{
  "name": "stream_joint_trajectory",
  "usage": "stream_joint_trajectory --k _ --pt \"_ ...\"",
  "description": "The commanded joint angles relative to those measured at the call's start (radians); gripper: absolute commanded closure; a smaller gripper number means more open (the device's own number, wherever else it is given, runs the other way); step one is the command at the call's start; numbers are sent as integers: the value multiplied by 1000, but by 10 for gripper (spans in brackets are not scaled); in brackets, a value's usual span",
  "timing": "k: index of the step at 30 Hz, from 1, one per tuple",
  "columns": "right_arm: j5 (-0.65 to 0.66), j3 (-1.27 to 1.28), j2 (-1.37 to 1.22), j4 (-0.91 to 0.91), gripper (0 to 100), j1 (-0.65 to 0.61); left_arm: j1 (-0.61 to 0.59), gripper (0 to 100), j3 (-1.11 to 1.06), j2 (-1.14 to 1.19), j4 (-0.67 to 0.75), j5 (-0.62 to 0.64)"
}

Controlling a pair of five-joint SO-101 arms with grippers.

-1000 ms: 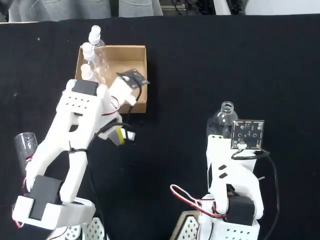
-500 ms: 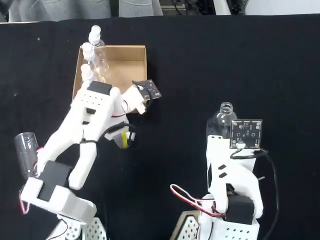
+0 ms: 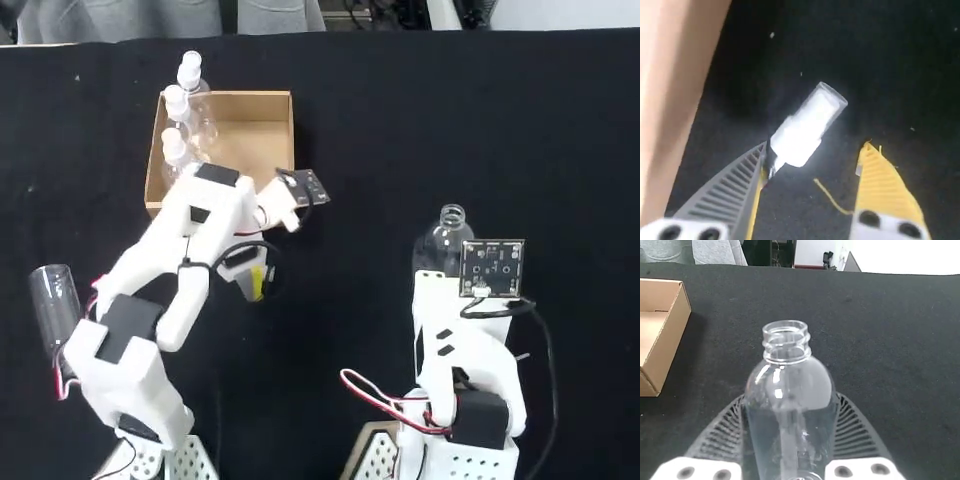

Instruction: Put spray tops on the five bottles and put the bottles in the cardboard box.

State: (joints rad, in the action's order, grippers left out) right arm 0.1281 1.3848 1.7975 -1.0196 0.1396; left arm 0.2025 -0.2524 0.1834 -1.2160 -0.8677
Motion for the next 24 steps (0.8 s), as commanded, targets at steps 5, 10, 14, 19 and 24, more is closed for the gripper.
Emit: stream_joint_trajectory --k 5,10,14,19,24 --pt "11 -8 48 14 962 23 19 884 51 14 63 -8" --pt "11 -8 48 14 962 23 31 973 42 12 35 -6" --pt "11 -8 48 14 962 23 31 972 47 6 -8 -2" --pt "11 -8 48 14 962 23 33 972 48 5 -46 -2" --pt "11 -8 48 14 962 23 25 972 48 3 -58 0"
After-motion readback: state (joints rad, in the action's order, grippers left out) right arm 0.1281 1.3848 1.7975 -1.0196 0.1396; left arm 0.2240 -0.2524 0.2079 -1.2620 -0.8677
